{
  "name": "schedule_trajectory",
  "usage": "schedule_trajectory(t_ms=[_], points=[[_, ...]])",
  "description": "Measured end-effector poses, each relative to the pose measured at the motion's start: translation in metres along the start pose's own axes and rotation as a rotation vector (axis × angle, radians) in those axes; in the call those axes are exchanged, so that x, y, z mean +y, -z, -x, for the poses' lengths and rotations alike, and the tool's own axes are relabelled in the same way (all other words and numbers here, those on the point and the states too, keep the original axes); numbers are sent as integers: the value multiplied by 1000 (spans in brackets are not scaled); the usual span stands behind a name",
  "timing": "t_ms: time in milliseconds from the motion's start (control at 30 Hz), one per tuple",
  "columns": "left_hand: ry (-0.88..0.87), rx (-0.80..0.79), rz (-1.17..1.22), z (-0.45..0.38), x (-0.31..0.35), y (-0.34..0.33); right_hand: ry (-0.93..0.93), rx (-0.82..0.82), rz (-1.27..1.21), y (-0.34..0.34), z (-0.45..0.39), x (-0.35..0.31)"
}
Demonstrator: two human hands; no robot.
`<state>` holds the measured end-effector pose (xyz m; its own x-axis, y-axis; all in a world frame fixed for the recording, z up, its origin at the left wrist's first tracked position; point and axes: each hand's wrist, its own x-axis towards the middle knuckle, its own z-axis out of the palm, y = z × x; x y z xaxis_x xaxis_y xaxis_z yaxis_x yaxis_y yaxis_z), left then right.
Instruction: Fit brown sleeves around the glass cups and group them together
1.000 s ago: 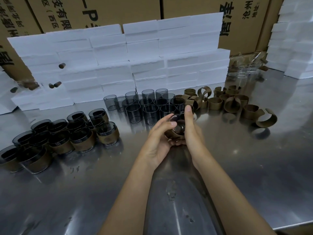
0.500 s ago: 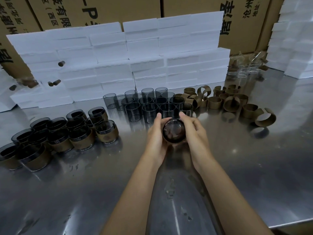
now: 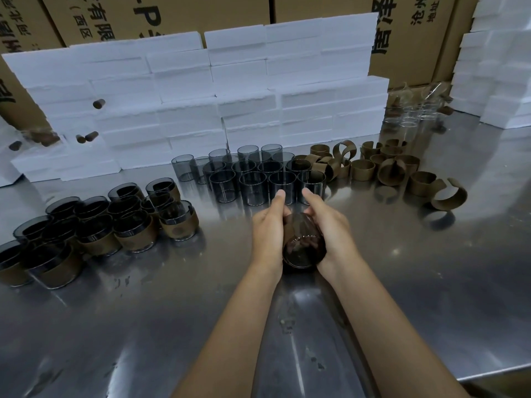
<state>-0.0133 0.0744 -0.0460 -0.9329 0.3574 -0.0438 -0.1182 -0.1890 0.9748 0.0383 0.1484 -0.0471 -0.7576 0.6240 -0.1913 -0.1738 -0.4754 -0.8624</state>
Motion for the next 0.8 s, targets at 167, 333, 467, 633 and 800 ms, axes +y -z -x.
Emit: schedule_trajectory(t_ms=[167,333,467,633,800], points=[[16,2,-3,2,2,1,-8,-4,1,-1,3,-1],[35,-10,-11,2,2,2,1,6,-3,-1,6,-2],[92,-31,38,1,4,3,4,-3,-31,1,7,-3],[127,-177,122,3,4,2,2,2,-42,3,7,-4],[102,-286,99,9,6,1,-12,-7,-78,7,8,-4]])
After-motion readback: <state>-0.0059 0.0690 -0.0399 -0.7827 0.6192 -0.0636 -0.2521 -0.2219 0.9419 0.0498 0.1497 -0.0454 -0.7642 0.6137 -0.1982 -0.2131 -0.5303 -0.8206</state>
